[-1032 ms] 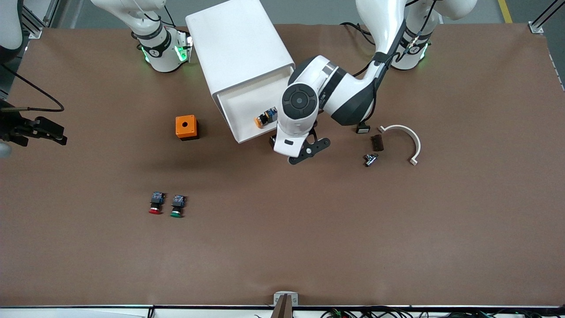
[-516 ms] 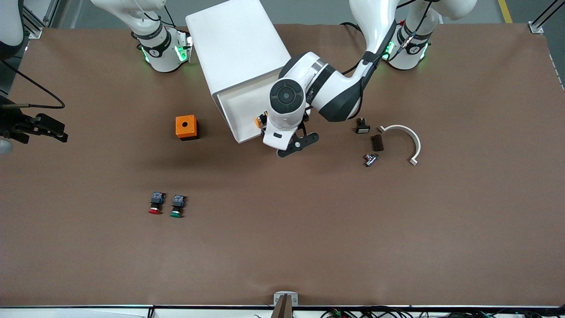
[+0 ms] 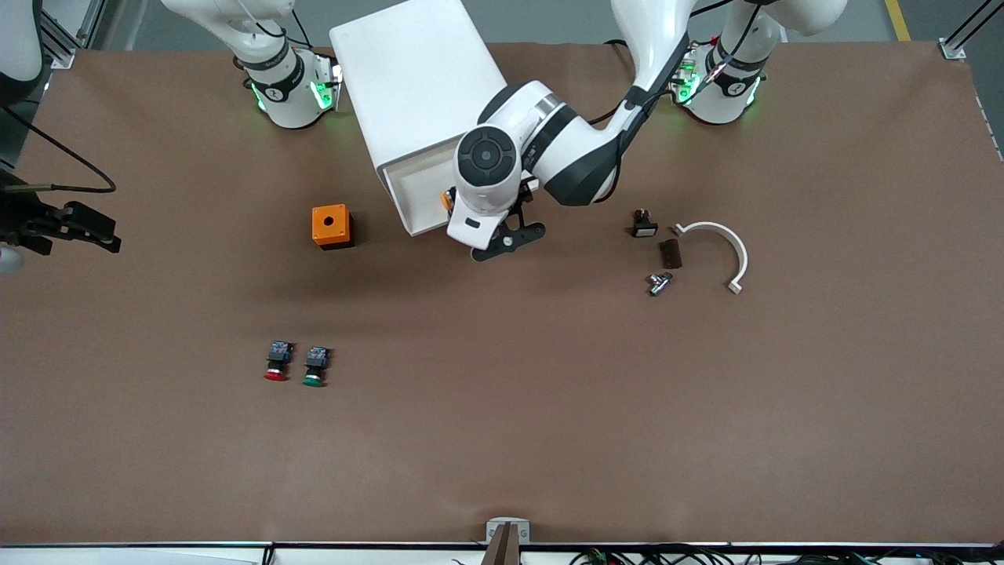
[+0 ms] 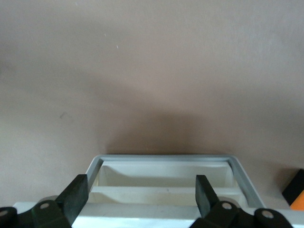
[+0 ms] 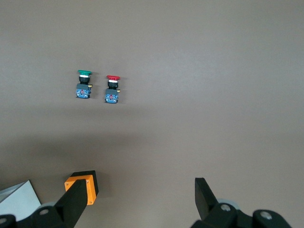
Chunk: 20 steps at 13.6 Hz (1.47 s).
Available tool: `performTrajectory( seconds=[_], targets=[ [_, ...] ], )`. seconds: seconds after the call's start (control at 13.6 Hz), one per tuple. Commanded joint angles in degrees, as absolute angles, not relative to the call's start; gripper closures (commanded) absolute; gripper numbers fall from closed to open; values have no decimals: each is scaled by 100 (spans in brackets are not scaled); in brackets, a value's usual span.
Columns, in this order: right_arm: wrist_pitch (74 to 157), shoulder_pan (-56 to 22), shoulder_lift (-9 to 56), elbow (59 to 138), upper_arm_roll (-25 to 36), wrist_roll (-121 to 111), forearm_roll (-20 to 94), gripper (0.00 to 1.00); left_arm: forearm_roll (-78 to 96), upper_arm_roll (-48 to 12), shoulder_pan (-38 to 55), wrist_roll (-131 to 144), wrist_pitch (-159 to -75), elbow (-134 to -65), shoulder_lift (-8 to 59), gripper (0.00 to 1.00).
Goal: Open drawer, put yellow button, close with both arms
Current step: 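Push the drawer front closed with the left gripper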
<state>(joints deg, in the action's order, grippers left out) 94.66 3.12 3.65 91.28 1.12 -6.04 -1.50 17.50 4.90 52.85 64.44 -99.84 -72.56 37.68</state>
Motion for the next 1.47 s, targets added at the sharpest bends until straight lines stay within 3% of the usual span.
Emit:
performTrajectory(
  seconds=[0.0, 0.96, 1.4],
  targets=[
    [9492, 387, 193, 9299, 44, -642, -237, 0, 1679, 299, 5335, 6513, -9993, -7365, 3735, 1],
    [9483, 378, 193, 9299, 53, -642, -237, 0, 1731, -492, 5344, 6794, -9967, -7576, 3753, 1],
    [9492, 378, 167, 9299, 53, -624, -193, 0, 1723, -501, 5300, 6785, -9589, -7594, 3736, 1]
  ],
)
